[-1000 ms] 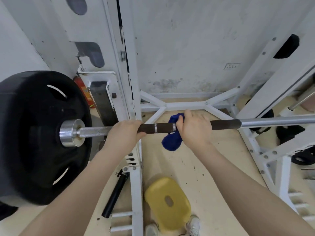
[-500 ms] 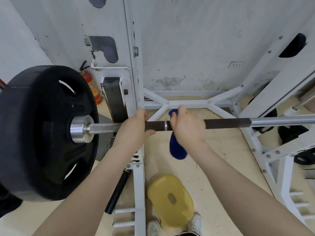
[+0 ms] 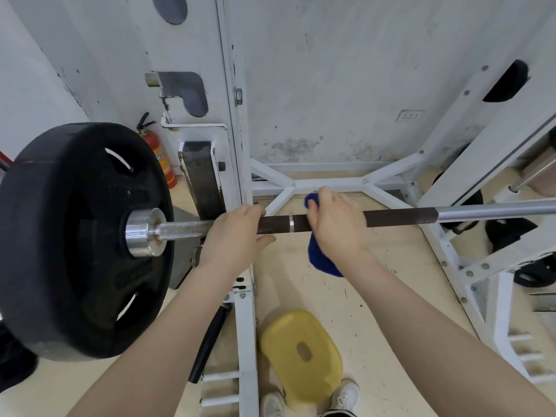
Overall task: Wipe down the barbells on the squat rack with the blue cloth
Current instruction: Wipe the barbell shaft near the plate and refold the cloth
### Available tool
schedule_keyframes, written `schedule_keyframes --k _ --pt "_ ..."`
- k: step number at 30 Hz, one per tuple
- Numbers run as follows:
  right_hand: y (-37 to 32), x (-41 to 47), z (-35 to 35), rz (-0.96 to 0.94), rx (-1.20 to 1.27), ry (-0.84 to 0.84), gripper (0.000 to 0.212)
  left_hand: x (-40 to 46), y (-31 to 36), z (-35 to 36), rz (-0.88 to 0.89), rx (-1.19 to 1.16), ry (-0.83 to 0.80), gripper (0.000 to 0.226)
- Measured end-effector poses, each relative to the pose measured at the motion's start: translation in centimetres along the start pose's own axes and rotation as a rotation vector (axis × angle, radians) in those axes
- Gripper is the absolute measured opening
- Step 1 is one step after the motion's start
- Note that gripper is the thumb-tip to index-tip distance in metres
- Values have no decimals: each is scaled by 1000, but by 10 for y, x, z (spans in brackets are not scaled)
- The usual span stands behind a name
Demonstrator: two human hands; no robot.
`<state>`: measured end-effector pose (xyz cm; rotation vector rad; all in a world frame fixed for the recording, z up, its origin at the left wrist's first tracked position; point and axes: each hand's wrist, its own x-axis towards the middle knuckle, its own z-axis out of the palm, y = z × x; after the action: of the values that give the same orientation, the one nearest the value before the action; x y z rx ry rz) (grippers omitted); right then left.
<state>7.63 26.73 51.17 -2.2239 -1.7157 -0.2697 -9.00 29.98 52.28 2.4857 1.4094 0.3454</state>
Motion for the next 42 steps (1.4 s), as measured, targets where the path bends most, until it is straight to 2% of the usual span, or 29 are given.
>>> schedule_keyframes --k 2,5,8,12,14,15,17,20,24,27,30,34,38,42 --pt "-29 -4 5 -141 -58 -101 26 0 -1 2 39 62 10 35" --pt "-41 -4 4 -280 19 -61 22 0 -1 2 14 36 18 31" --pt "-13 -2 -4 -160 35 -153 20 -2 0 2 -3 -15 7 31" --pt "47 -1 -14 46 -77 -15 23 2 6 -2 -82 -77 -16 26" --pt "55 0 -12 47 -109 89 23 3 10 -1 -49 -24 -14 29" --pt "46 1 -10 60 -106 80 22 3 14 1 -22 0 -12 31" --pt "13 -3 -3 36 -85 -45 24 4 21 4 12 24 -4 33" --pt "-11 -7 1 -114 -34 -12 30 7 28 8 40 46 6 34" --pt "53 -2 0 -49 -148 1 25 8 31 12 72 10 3 34" --pt "101 -3 -9 87 -223 29 26 6 27 16 66 0 14 35" --pt "110 -2 -8 152 -201 49 25 3 26 20 68 -15 41 37" --pt "56 -11 9 14 -90 142 30 5 33 20 48 4 58 36" --pt "81 -8 9 -137 -127 146 34 11 44 21 80 -7 41 40" --pt "137 -10 -3 11 -186 125 40 14 62 28 122 -37 58 43"
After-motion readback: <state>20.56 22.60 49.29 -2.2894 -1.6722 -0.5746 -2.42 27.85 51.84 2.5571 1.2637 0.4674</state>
